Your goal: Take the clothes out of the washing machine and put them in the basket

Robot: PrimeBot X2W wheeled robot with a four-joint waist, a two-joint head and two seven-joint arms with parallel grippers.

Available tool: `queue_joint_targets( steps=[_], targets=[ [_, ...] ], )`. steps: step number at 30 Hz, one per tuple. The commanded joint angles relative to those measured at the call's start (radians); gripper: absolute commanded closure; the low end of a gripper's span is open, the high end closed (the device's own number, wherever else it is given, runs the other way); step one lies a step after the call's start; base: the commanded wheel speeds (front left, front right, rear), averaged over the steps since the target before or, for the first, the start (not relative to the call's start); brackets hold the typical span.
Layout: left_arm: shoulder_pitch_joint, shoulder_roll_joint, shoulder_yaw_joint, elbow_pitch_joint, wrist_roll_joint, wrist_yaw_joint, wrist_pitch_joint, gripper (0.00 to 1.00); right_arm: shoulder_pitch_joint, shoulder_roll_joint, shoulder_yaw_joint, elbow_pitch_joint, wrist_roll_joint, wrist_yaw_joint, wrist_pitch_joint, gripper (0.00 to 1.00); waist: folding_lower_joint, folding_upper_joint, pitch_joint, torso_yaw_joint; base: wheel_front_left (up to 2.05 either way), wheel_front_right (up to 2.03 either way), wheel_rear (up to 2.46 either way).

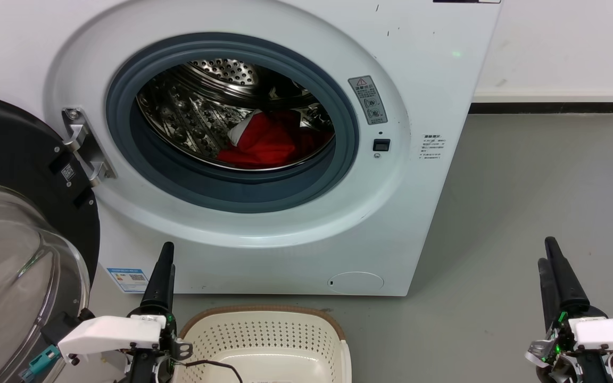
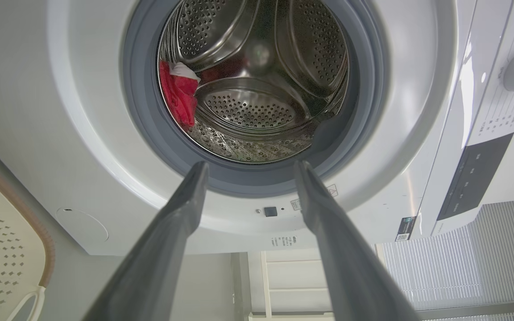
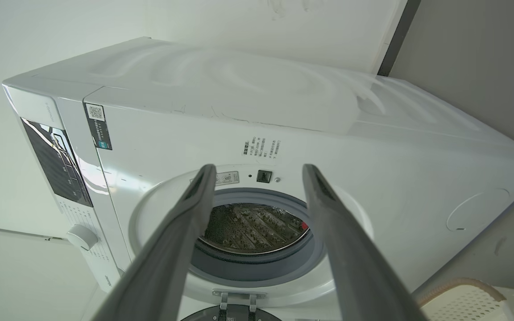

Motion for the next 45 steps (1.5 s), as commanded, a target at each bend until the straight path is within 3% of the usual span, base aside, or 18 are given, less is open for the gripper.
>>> queue_joint_targets(
  steps=[1, 24, 45],
  targets=[
    [-0.030, 0.003, -0.007, -0.020, 0.040, 0.000, -0.010, 0.00, -0.007, 0.000, 0.001, -0.028, -0.042, 0.000, -0.009, 0.00, 0.0000, 0.0000, 0.000, -0.001, 0.00, 0.00, 0.00],
    [-0.035, 0.003, -0.067, -0.056, 0.529, 0.019, -0.095, 0.00, 0.030, 0.000, 0.044, -0.090, -0.645, 0.000, -0.094, 0.00, 0.0000, 0.0000, -0.003, -0.011, 0.00, 0.00, 0.00],
    [-0.052, 0.003, -0.108, -0.061, 0.836, 0.041, -0.154, 0.00, 0.053, 0.000, 0.049, -0.122, -0.989, 0.000, -0.153, 0.00, 0.0000, 0.0000, 0.000, -0.020, 0.00, 0.00, 0.00]
  ],
)
